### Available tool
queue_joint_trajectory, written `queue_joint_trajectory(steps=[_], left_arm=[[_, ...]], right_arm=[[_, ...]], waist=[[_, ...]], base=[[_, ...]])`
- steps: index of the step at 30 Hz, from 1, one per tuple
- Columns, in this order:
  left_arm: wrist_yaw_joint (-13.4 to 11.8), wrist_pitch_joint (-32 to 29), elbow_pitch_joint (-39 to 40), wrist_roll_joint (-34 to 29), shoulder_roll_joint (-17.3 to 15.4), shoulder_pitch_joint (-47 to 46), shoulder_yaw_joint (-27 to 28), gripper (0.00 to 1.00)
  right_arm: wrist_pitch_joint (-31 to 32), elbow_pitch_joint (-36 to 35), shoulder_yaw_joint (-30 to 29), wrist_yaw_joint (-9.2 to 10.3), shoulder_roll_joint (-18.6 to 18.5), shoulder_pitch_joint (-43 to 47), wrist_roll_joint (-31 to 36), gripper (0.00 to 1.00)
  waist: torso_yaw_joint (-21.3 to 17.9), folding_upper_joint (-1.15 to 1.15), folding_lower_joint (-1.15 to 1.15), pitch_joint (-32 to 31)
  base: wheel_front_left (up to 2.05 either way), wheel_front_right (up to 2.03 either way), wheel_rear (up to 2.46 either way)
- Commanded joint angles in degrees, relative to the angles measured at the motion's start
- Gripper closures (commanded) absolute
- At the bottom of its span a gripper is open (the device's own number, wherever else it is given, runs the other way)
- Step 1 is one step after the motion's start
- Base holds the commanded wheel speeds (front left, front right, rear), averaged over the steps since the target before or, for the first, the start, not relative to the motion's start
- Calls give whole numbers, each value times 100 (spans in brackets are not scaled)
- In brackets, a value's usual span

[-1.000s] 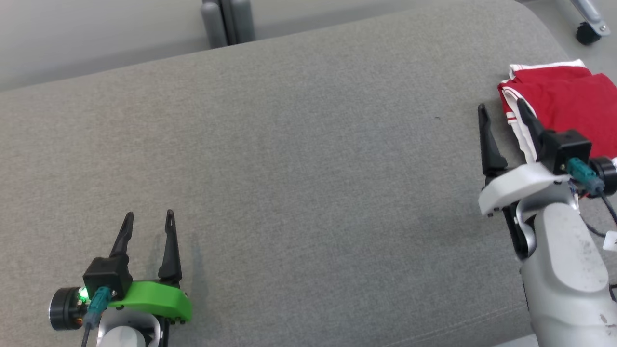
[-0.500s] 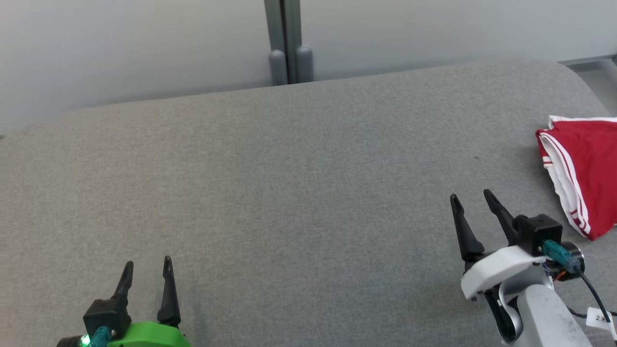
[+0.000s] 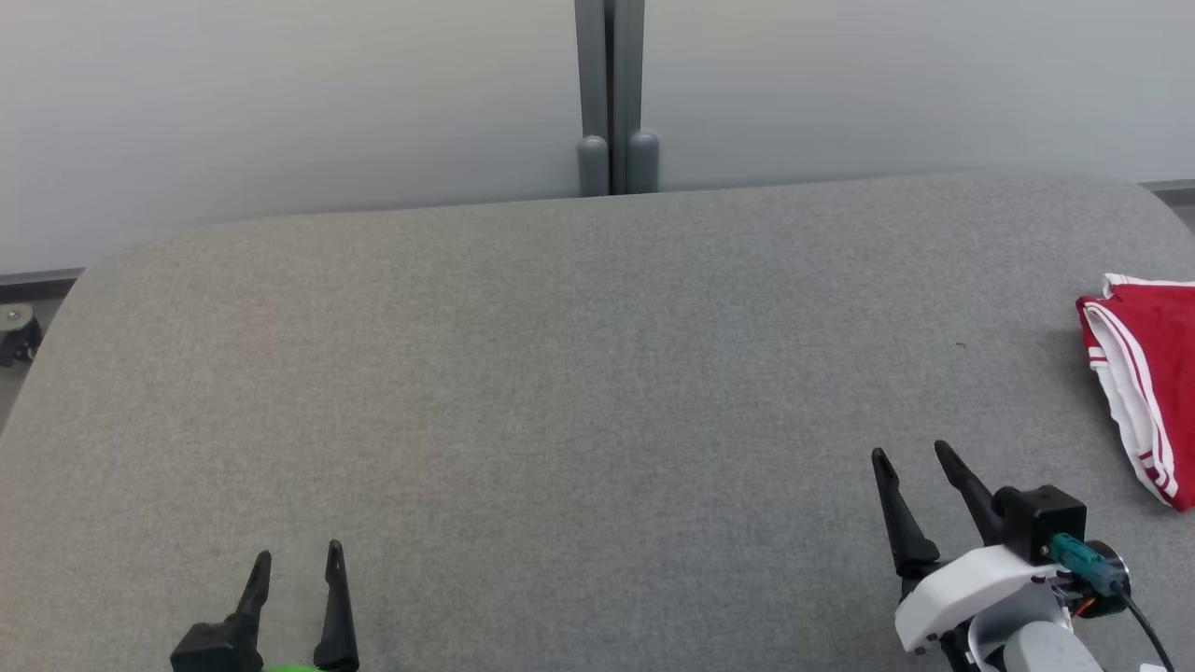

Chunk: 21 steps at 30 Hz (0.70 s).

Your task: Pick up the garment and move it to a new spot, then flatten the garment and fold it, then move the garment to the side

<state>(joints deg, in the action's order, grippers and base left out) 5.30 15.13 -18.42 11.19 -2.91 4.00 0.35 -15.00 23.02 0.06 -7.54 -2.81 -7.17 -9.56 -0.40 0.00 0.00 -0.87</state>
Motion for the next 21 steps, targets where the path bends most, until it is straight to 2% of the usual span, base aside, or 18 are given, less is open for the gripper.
queue_joint_trajectory(steps=[1,4,21], left_arm=[[0,-1,-37,-2,4,8,-7,100],[1,-12,-188,13,27,10,-20,100],[40,-500,-55,1795,20,-260,136,100]], right_arm=[[2,30,-1,0,3,19,0,100],[20,166,0,0,31,109,-18,100],[501,-57,-160,1,20,71,-1836,100]], waist=[[1,0,0,-1],[2,0,0,-2],[8,0,0,8]], base=[[0,0,0],[0,0,0],[0,0,0]])
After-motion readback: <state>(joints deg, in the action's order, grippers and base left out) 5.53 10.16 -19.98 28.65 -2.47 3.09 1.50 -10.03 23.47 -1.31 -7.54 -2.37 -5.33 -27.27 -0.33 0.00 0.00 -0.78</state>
